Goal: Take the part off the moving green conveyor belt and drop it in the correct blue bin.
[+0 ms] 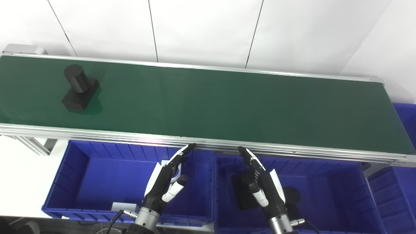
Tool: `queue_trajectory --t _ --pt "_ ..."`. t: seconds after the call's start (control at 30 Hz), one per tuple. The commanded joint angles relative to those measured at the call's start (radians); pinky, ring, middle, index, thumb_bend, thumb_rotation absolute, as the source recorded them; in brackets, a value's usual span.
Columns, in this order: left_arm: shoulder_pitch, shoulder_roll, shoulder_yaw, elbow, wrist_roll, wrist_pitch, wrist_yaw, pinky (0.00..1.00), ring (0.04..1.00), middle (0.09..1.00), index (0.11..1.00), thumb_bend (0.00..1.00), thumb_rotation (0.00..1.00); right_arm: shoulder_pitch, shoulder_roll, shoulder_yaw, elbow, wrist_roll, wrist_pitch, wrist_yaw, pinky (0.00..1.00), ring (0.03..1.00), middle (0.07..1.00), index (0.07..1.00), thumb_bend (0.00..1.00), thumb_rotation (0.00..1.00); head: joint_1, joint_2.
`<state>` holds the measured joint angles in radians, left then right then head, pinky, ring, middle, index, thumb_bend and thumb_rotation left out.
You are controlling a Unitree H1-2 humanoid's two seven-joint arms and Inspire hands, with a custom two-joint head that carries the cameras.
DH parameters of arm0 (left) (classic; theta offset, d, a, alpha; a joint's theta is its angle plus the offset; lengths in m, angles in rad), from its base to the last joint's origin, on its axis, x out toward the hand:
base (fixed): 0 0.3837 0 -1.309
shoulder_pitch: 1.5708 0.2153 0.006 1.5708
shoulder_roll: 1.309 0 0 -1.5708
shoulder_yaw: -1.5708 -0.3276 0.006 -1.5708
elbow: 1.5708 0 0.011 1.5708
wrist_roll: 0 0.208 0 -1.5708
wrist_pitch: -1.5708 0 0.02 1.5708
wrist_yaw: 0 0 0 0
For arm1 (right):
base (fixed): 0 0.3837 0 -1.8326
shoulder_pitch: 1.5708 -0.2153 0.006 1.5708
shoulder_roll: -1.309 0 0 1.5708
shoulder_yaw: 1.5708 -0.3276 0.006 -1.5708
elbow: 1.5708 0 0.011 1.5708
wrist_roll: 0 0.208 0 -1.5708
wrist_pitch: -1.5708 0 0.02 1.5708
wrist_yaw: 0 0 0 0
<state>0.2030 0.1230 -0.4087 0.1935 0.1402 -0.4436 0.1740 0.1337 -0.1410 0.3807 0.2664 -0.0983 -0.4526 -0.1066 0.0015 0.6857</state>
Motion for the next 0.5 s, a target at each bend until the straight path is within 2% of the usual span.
queue_trajectory --t 0.0,0.47 --pt "-0.009 -0.002 0.001 -0.019 0.002 -0.026 0.009 0.89 0.927 0.921 0.879 0.77 1.00 -0.013 0.001 0.000 -0.019 0.010 -0.017 -0.011 0.94 0.932 0.923 0.901 0.88 1.00 0.001 0.000" --pt "-0.009 0.001 -0.002 -0.021 0.007 -0.026 0.012 0.89 0.923 0.918 0.875 0.77 1.00 -0.017 0.001 0.003 -0.014 0.010 -0.017 -0.012 0.92 0.924 0.920 0.899 0.88 1.00 0.000 -0.006"
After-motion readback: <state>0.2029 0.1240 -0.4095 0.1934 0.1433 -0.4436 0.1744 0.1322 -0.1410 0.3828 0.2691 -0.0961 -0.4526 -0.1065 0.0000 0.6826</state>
